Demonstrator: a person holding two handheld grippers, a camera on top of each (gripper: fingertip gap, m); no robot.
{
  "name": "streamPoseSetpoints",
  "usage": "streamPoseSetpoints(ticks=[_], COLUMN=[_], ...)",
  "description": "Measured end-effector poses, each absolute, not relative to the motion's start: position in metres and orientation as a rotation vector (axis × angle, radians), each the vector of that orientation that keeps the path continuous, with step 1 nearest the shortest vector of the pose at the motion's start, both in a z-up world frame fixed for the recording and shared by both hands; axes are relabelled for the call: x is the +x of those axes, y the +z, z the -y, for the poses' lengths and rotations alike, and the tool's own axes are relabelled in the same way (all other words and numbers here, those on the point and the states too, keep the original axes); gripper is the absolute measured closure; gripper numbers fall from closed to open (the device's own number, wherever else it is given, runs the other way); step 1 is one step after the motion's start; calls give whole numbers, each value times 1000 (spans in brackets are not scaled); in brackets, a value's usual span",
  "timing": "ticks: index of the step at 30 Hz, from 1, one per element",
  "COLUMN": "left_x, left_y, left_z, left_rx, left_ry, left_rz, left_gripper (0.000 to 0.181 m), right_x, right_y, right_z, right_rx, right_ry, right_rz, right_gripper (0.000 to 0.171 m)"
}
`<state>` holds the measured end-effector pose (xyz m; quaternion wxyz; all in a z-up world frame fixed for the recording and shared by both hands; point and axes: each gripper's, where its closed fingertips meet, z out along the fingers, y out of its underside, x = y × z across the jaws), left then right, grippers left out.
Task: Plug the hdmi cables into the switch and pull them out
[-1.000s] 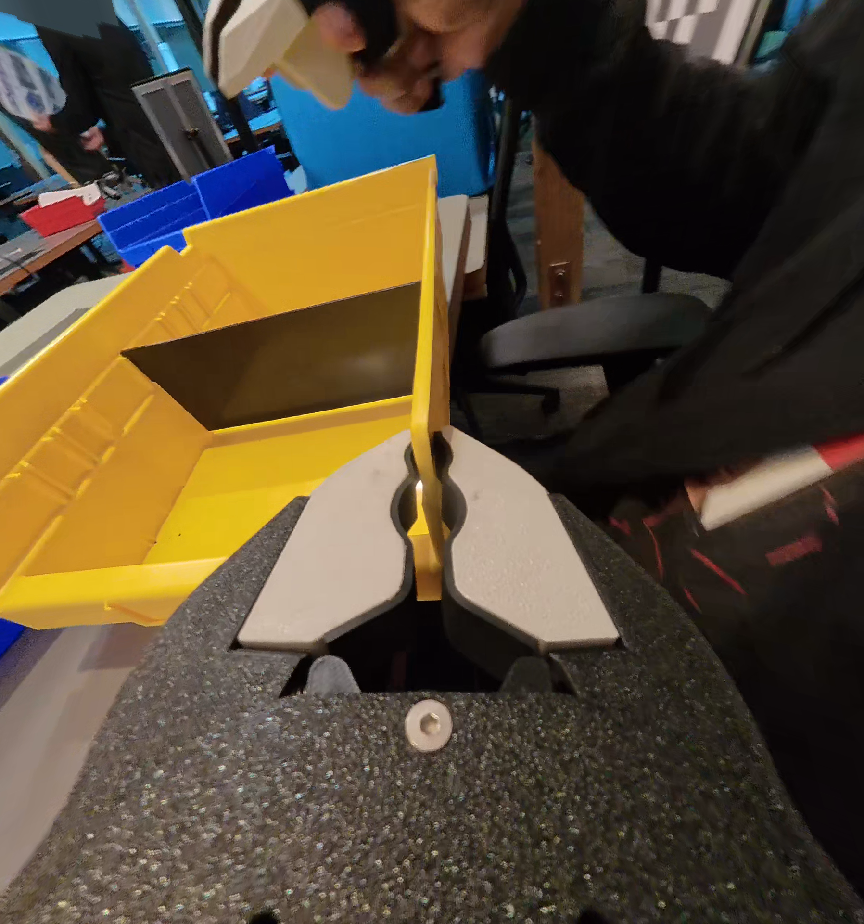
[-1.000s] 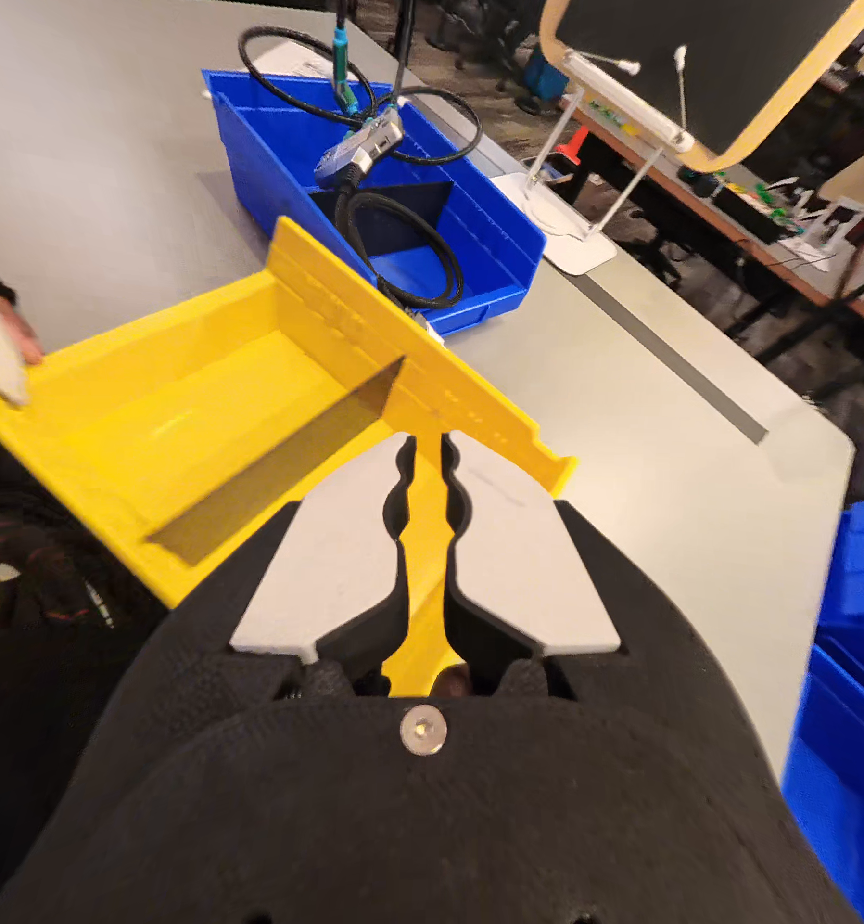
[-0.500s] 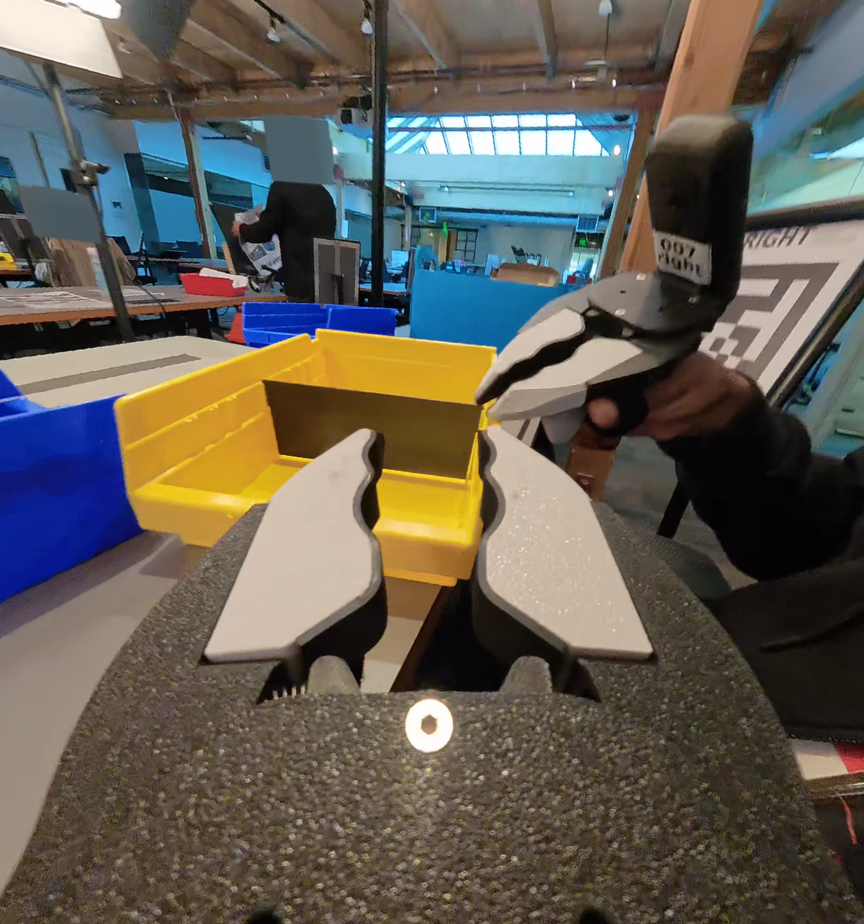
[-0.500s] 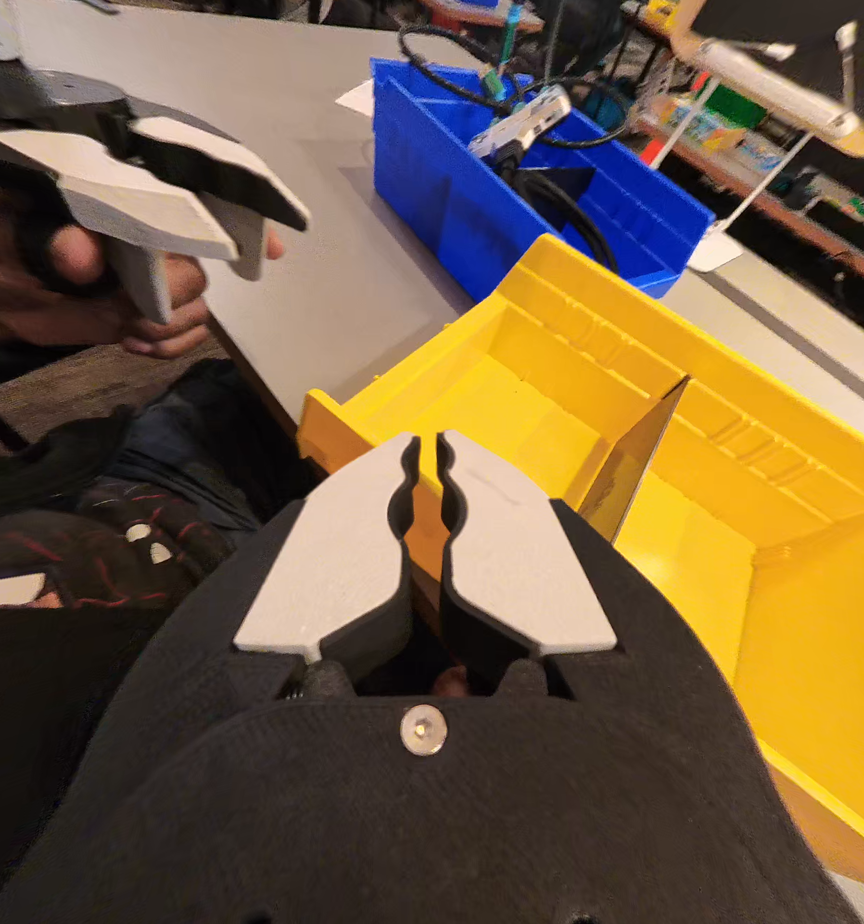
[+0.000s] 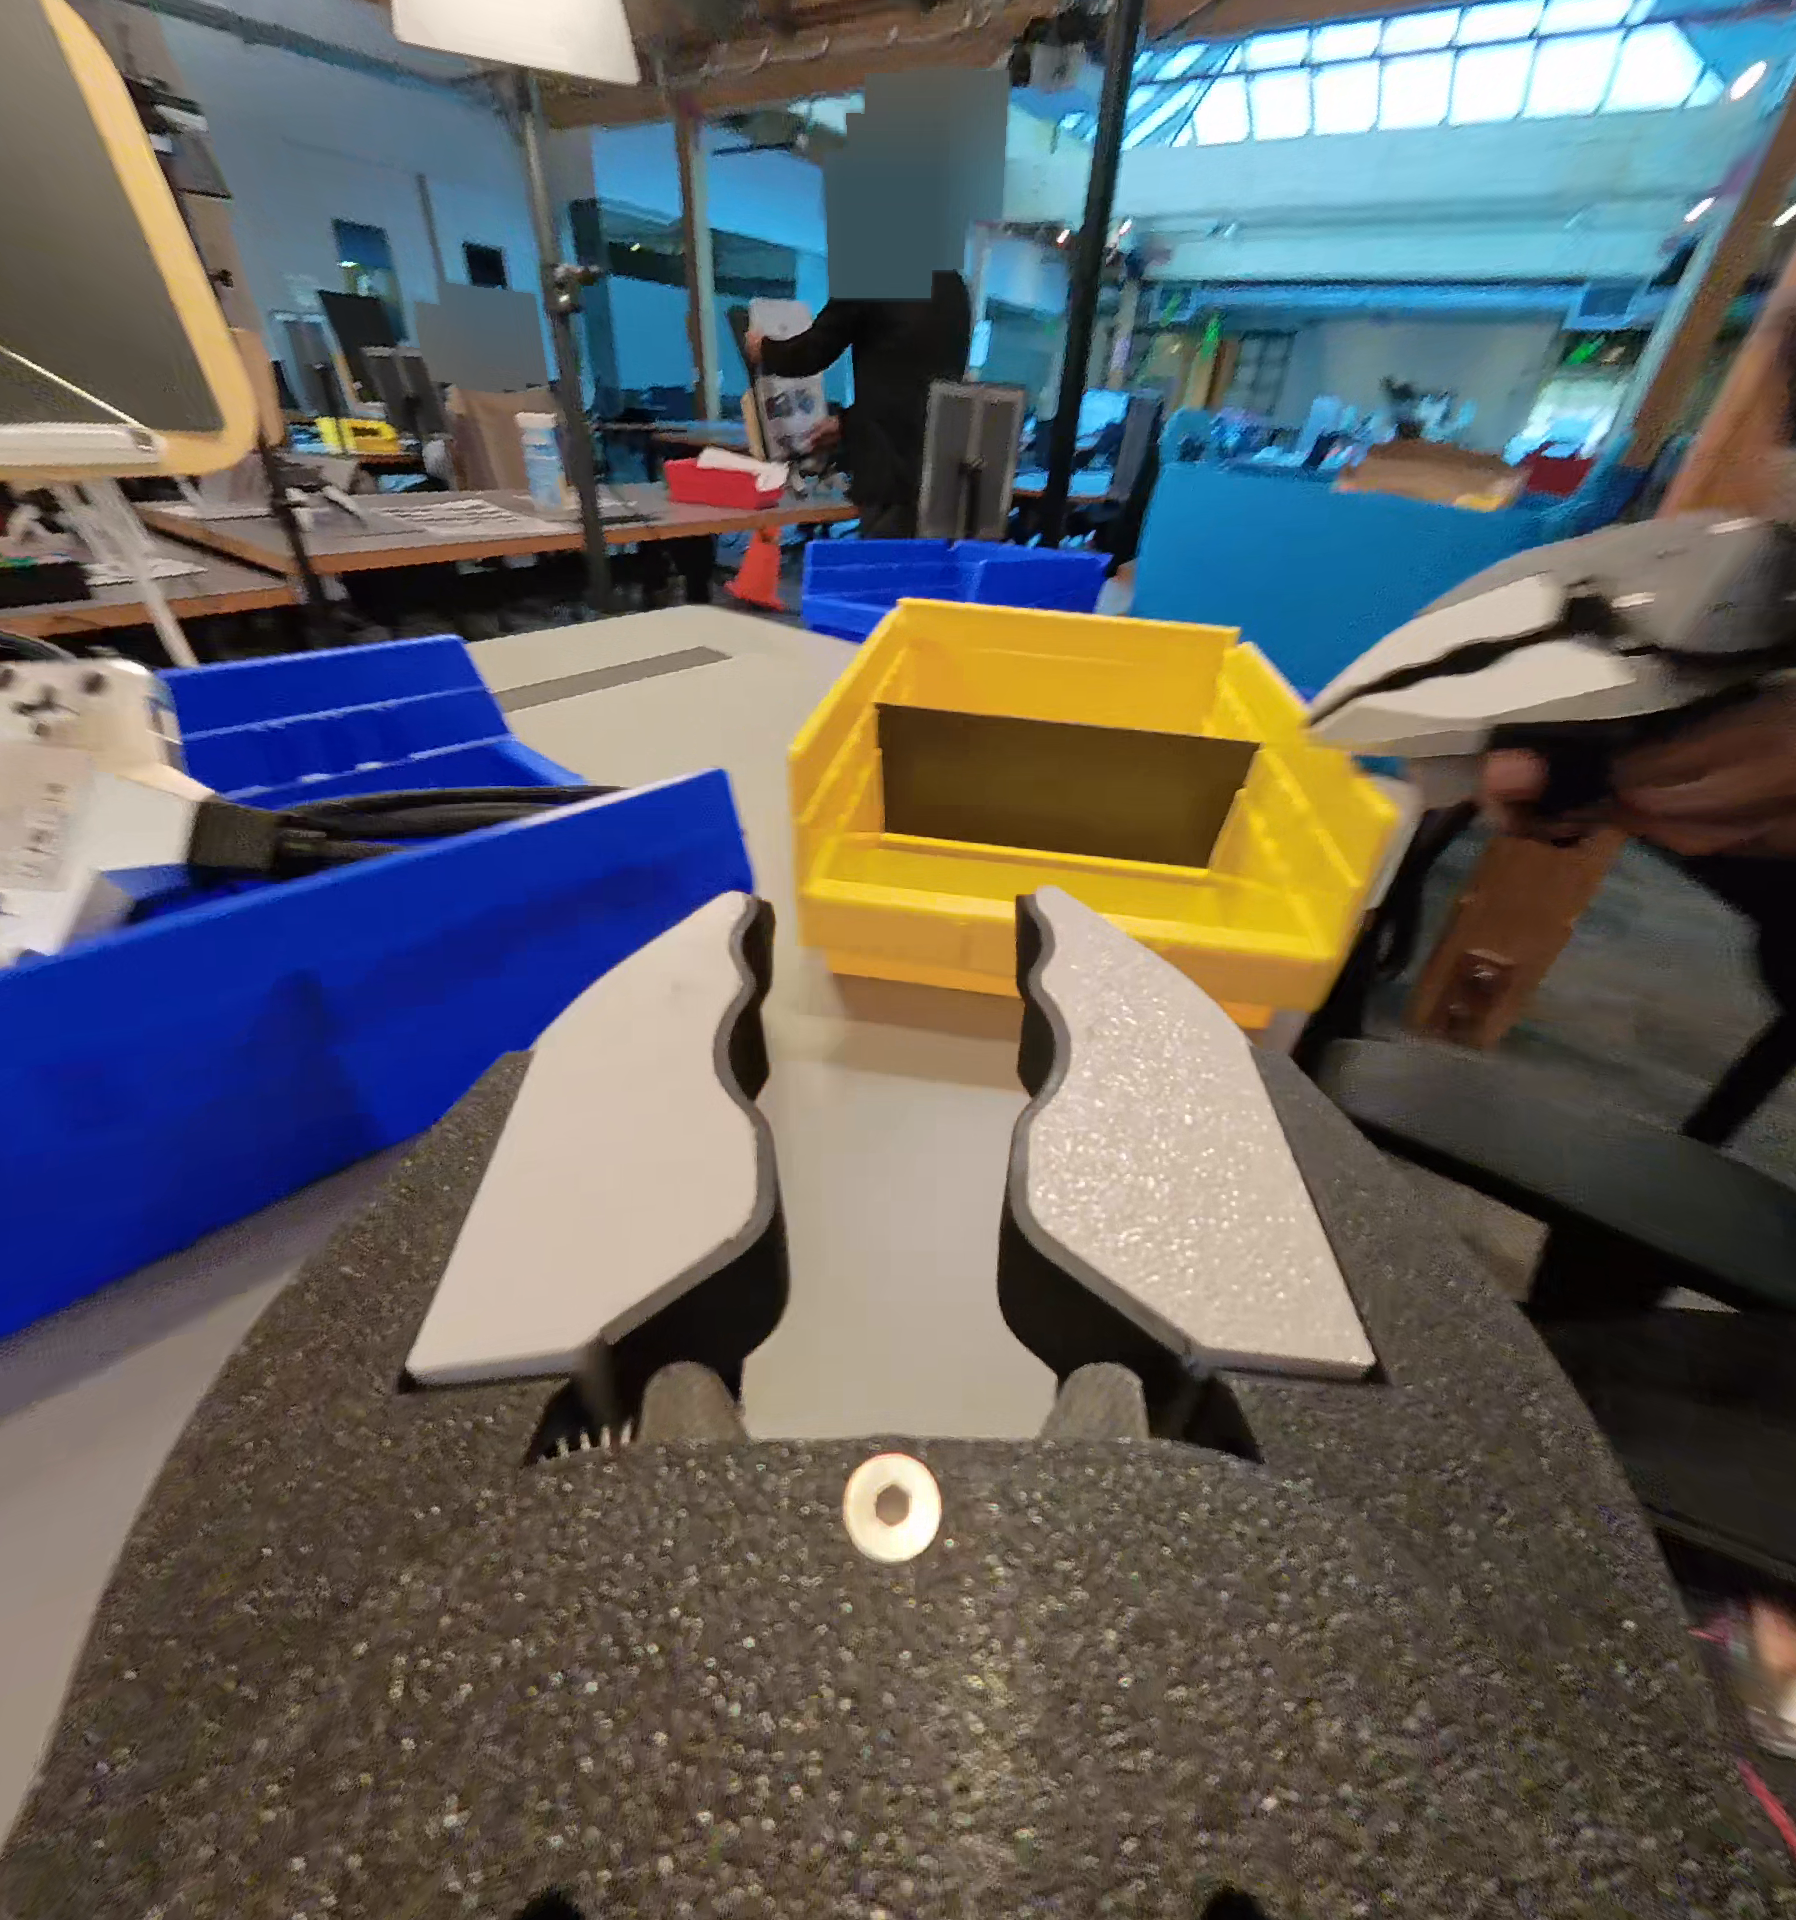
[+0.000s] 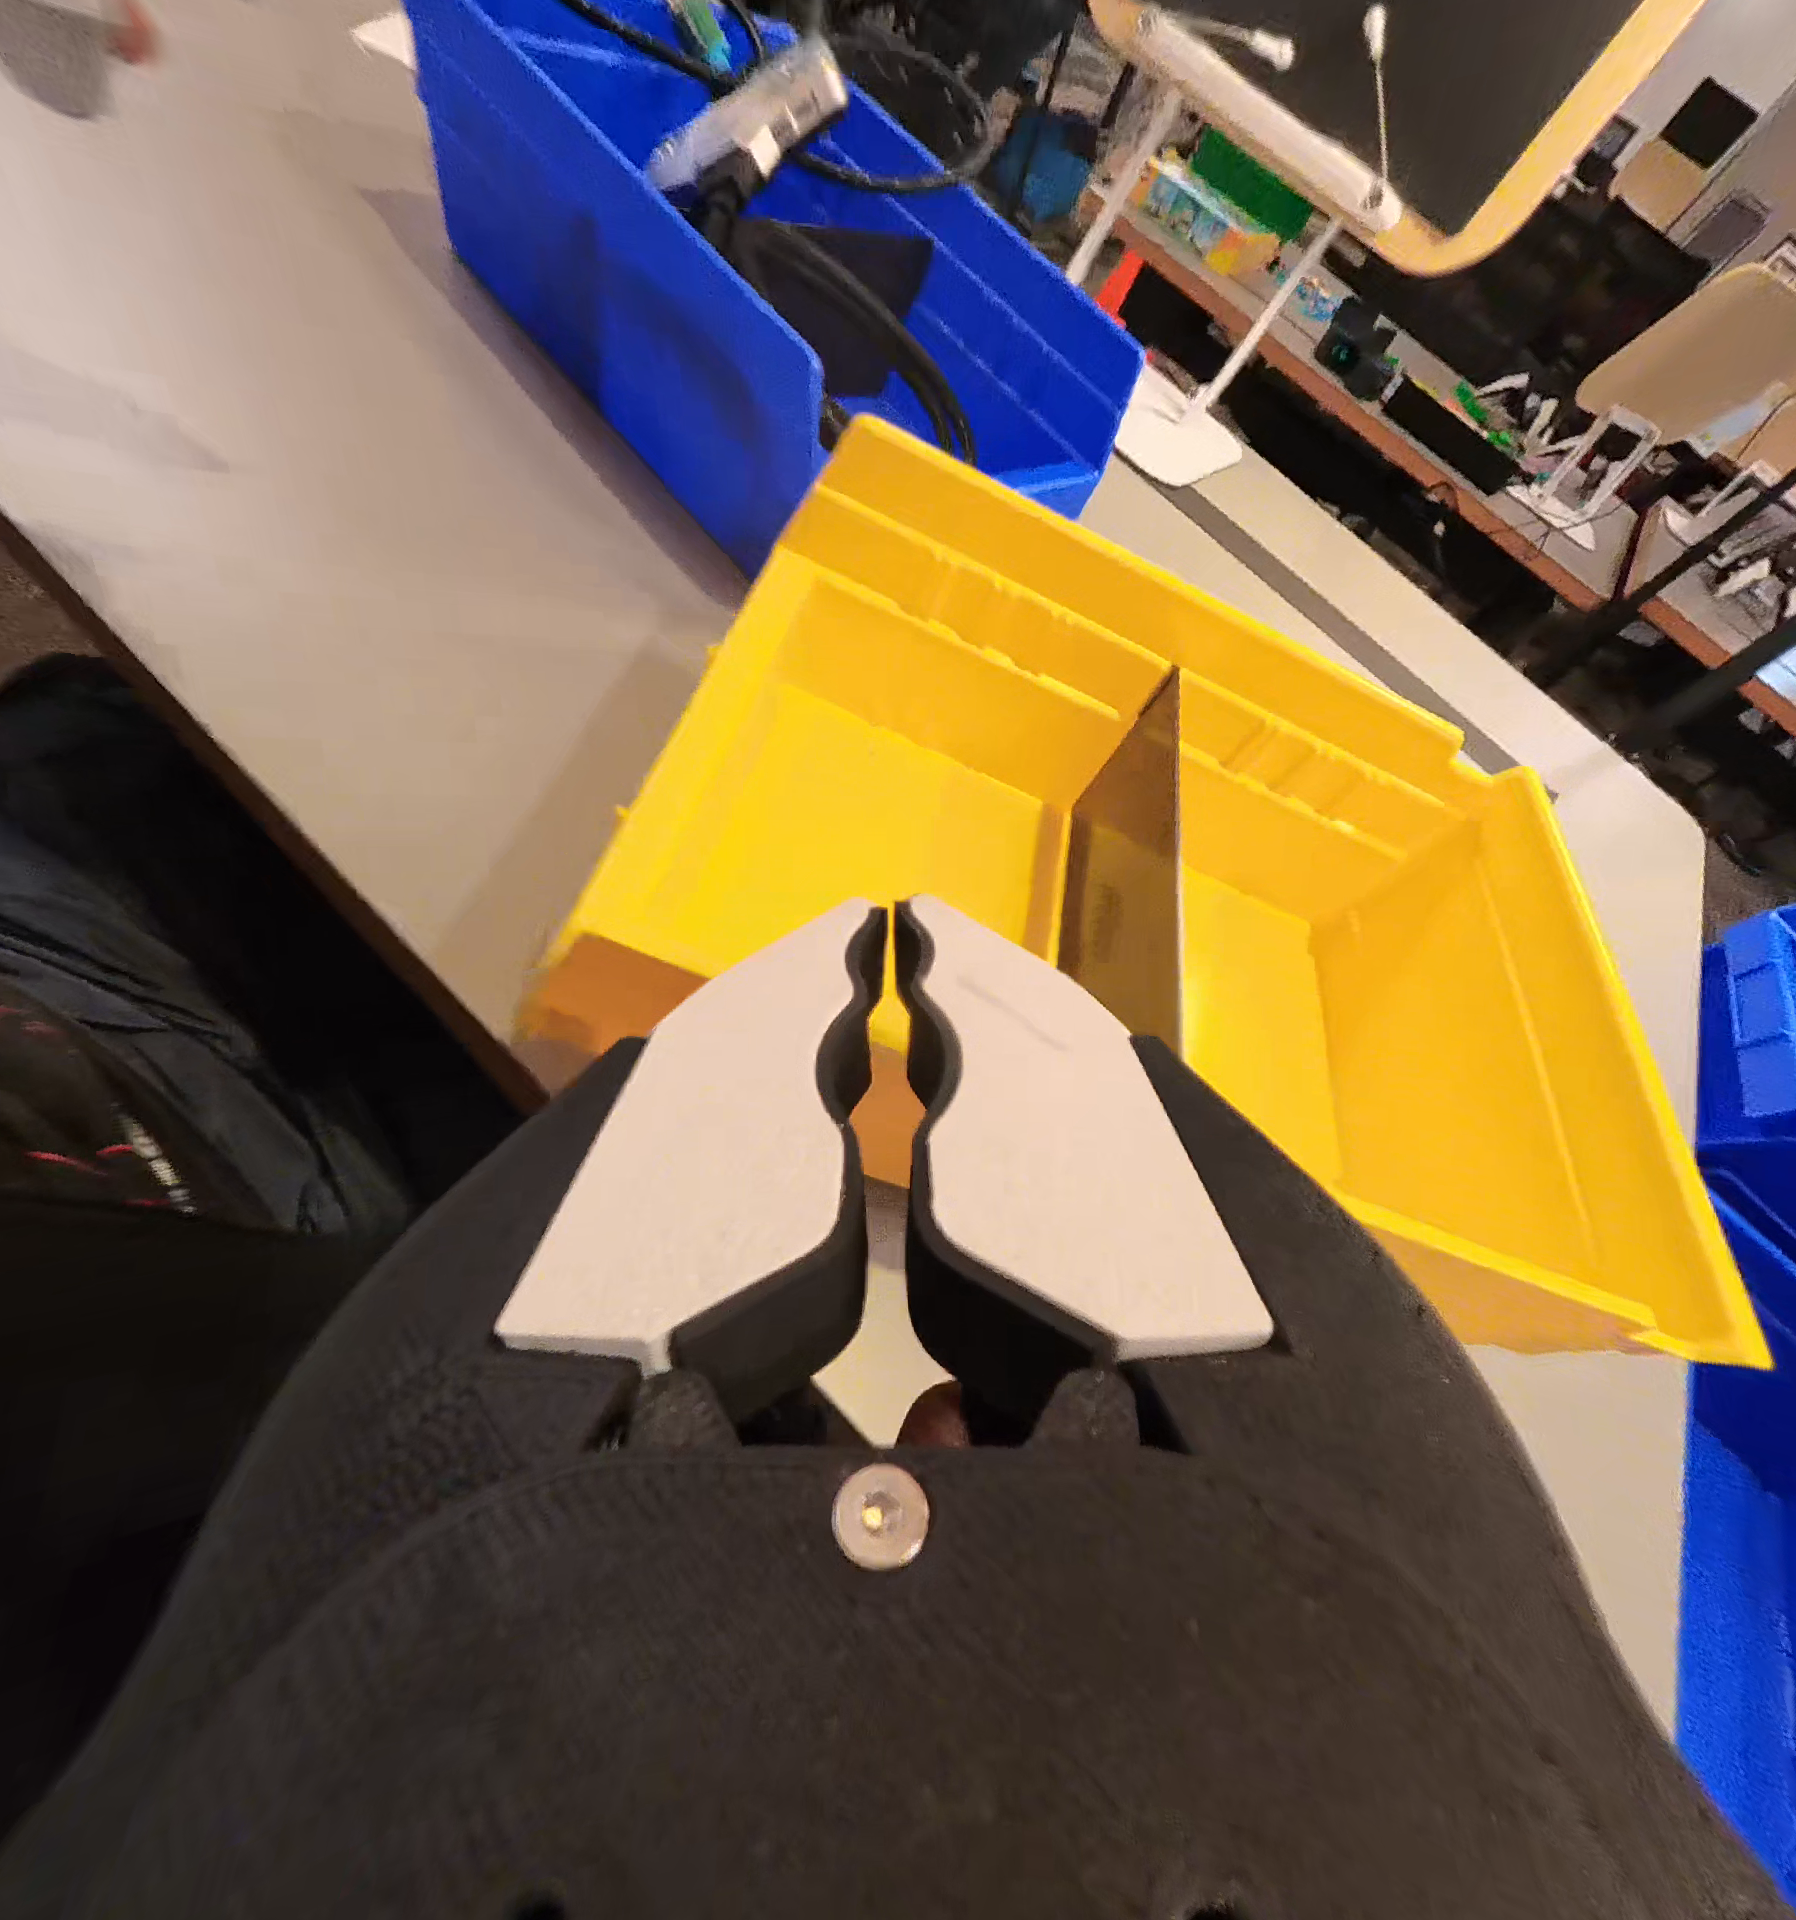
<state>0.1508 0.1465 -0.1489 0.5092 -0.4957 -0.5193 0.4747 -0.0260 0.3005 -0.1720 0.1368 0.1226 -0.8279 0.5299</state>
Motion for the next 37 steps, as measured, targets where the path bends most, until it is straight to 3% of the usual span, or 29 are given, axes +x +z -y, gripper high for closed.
streamPoseSetpoints(ticks=[10,20,24,37], left_x=[73,42,53,151], left_y=[-137,-202,-207,-211], left_z=[-80,-37,-28,-2], left_rx=[-1754,-2177,-2262,-2325], left_ry=[1468,1447,1469,1117], left_rz=[1214,1390,1441,1694], left_gripper=[122,131,146,147], right_x=[59,30,15,-74], right_y=[-178,-199,-197,-197], right_z=[-303,-292,-298,-325], right_rx=[630,532,513,298], right_ry=[1513,1417,1413,1248], right_rz=[2402,2365,2357,2335], right_gripper=[157,165,166,163])
